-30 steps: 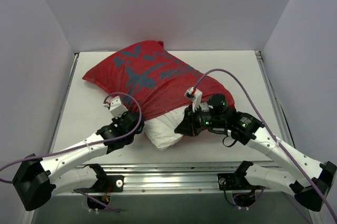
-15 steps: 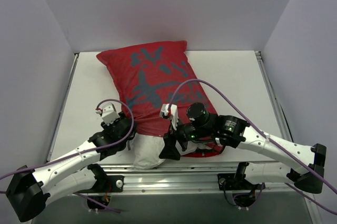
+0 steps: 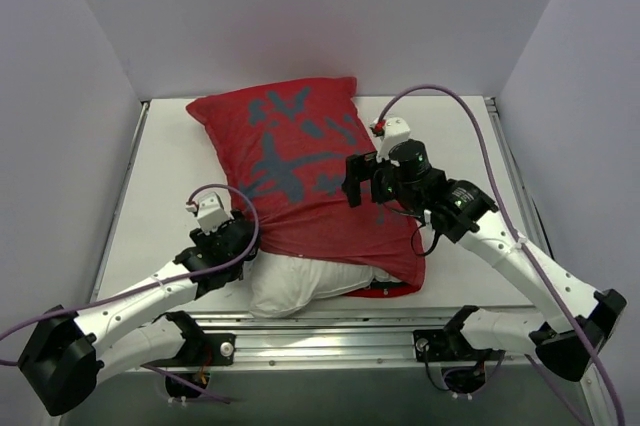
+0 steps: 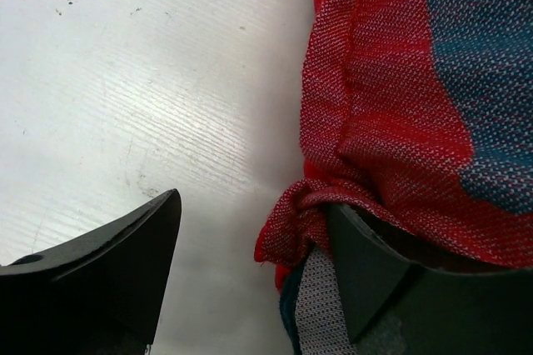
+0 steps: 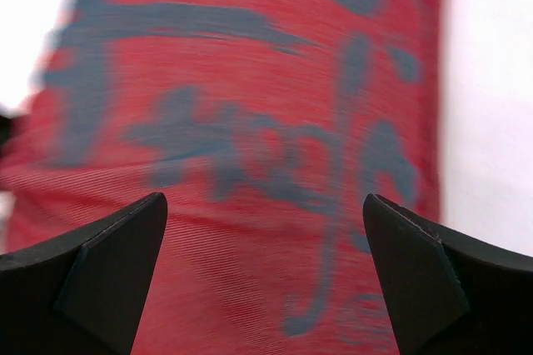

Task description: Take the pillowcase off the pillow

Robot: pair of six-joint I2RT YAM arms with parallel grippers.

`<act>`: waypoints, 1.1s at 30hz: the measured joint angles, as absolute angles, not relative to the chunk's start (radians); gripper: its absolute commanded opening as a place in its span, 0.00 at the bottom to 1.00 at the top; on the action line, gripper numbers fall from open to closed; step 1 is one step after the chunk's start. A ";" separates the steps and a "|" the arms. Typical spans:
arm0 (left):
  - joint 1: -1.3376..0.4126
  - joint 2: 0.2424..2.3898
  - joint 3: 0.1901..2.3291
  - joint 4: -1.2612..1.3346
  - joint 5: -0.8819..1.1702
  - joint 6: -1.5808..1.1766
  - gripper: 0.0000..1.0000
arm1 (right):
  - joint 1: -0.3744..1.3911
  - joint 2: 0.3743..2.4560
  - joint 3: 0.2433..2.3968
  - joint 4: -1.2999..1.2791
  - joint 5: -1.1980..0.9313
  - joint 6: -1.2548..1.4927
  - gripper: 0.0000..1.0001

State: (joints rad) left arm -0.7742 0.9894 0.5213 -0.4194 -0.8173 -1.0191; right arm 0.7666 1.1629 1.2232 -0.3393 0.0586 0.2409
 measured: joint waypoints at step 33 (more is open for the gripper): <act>-0.502 1.593 1.211 -0.225 -0.504 -0.461 0.94 | 0.847 1.361 0.847 0.126 0.060 0.516 0.86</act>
